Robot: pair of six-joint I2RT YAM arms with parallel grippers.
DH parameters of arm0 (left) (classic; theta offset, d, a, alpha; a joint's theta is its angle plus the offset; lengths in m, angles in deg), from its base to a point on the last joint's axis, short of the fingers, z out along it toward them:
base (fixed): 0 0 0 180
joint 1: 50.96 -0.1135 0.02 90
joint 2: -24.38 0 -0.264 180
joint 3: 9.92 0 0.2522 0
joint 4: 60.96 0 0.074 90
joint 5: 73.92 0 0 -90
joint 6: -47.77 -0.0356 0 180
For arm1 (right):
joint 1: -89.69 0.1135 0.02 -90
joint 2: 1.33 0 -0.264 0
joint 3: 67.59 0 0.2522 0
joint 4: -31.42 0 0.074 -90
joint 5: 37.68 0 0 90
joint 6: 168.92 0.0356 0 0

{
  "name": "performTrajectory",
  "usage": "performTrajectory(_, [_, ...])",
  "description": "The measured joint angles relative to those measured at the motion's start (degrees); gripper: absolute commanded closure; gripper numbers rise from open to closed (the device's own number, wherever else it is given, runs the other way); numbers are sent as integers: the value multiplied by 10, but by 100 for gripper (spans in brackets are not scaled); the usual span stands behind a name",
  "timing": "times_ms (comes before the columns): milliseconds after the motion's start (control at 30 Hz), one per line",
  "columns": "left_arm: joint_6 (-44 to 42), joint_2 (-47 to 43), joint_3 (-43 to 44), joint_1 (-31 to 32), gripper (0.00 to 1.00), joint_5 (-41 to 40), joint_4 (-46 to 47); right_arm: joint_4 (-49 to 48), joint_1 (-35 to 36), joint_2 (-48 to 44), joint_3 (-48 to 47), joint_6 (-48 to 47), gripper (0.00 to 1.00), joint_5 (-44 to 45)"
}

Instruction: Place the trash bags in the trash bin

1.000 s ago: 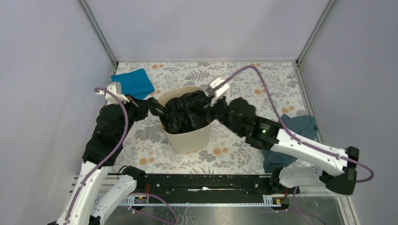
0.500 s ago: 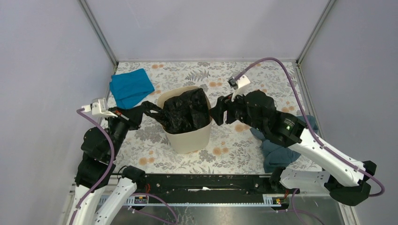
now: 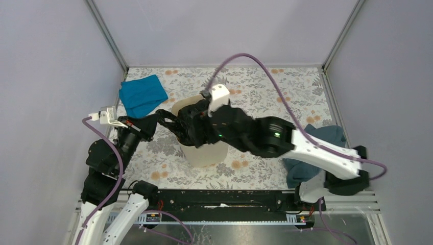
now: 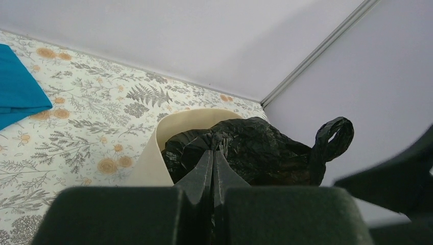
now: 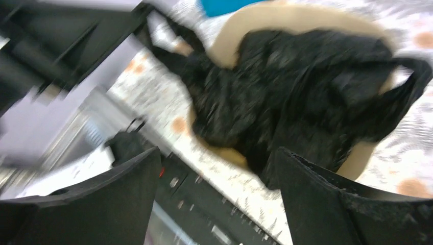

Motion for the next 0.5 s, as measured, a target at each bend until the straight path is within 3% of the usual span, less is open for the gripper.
performTrajectory(133, [-9,0,8,0,100,9,-1,94,12,148,-157,17,22,191])
performTrajectory(267, [-32,0,26,0,100,23,0,155,17,221,-183,12,29,308])
performTrajectory(400, [-68,1,47,0,100,57,14,129,20,209,-110,-30,75,348])
performTrajectory(500, [-100,2,56,0,100,89,25,69,21,174,-36,-63,88,349])
